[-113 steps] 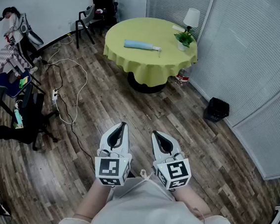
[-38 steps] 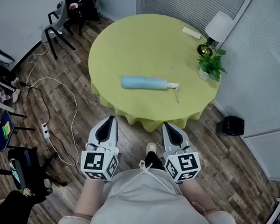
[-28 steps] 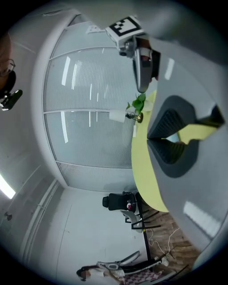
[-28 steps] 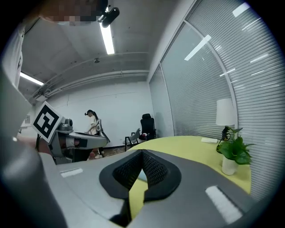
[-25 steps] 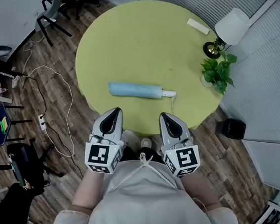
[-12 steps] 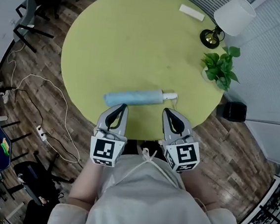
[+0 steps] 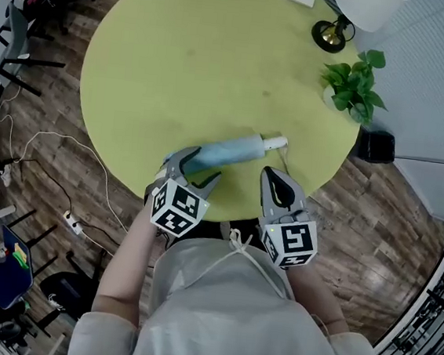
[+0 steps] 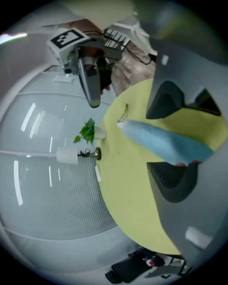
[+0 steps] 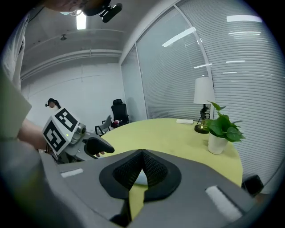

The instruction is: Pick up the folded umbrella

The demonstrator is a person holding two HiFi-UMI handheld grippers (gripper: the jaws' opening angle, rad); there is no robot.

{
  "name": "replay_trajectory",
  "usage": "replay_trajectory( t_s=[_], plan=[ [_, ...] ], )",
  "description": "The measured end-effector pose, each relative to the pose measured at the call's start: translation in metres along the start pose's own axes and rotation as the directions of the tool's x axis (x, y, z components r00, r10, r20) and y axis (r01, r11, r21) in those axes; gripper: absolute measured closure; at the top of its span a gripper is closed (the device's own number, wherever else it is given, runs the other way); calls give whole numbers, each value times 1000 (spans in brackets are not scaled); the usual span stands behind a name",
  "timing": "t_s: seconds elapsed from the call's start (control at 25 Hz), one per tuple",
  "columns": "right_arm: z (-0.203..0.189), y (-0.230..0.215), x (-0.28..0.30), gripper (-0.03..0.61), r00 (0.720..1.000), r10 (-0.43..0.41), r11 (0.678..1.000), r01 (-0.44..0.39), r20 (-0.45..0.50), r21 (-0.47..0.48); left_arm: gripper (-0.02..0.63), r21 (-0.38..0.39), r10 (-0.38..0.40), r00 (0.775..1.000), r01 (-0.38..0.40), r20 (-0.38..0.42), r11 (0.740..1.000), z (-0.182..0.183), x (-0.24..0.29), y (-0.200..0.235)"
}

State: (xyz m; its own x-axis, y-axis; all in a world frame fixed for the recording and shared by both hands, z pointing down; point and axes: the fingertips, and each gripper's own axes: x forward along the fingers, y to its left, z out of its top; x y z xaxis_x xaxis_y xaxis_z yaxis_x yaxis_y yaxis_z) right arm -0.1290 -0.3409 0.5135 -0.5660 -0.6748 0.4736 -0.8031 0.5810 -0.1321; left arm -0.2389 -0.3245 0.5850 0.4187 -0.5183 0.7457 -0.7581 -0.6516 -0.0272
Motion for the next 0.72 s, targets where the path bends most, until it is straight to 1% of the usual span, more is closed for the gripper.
replay_trajectory(
  t_s=[0.04,0.16,0.28,0.4,0.44,0.52,0.72],
  plan=[
    [-5,-1,1,578,1000,-8,1000,8,-13,10,304,40,-17,999,19,-29,999,-4,7,0],
    [-15,-2,4,578,999,-21,1000,22,-40,21,268,134,-51,992,66,-113,989,-15,28,1],
    [-19,-1,5,578,998,-26,1000,26,-51,12,247,181,-90,978,125,-186,976,-20,43,-1],
    [-24,-4,7,578,998,-31,999,33,-62,21,243,227,-106,963,163,-247,960,-24,63,-1],
    [-26,-5,7,578,997,-35,999,37,-62,28,258,241,-110,958,176,-267,954,-27,69,-1],
    [-26,-6,5,578,998,-42,998,45,-55,42,259,255,-124,942,209,-310,944,-35,78,-2],
    [-23,-14,1,578,998,-56,996,58,-28,71,267,261,-162,905,279,-393,924,-47,94,-9]
  ],
)
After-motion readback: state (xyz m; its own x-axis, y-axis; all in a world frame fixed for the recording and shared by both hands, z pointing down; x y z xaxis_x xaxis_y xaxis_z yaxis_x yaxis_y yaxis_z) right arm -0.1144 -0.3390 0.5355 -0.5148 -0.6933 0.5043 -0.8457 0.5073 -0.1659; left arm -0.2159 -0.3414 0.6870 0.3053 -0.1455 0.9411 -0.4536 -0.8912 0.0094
